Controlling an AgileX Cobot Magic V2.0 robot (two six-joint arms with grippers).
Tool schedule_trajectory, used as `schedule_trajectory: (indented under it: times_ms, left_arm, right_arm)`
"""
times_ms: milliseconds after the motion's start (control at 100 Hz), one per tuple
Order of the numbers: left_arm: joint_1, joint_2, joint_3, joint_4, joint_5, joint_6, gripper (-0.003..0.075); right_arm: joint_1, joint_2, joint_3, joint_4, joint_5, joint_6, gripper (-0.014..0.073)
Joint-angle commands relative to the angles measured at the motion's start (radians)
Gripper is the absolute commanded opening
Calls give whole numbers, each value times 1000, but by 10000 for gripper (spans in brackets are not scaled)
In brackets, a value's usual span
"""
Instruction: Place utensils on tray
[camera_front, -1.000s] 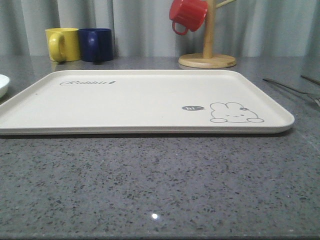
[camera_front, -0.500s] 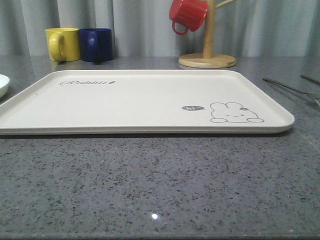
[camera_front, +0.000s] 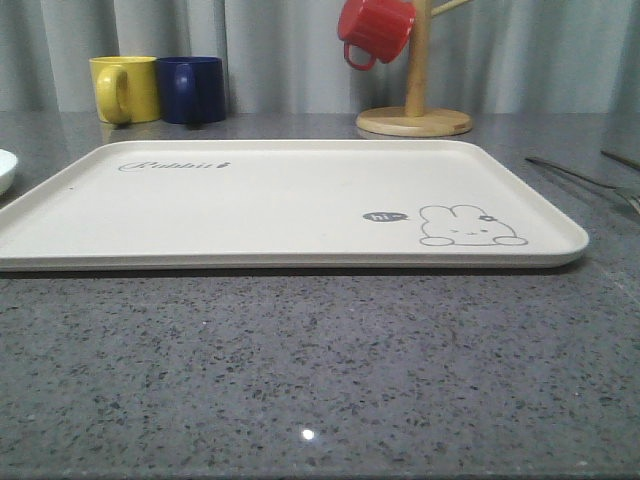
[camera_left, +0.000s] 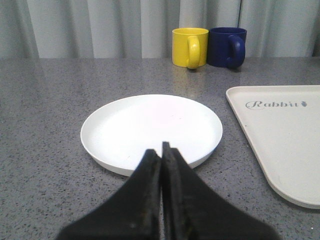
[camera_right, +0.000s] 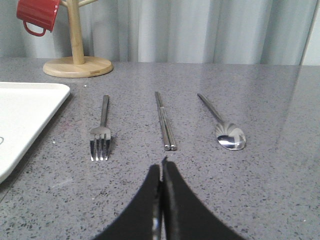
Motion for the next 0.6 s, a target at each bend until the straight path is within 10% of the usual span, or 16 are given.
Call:
schedule_trajectory:
  times_ms: [0, 280, 590]
  left_arm:
    - [0, 98, -109, 0, 39, -7, -20]
    - [1, 479, -361, 0, 228, -18, -7]
    - [68, 886, -624, 0, 307, -34, 330]
  right_arm:
    - [-4, -16, 0, -1, -75, -9, -67]
    - [-4, -16, 0, -1, -75, -9, -67]
    - [-4, -16, 0, -1, -75, -9, -67]
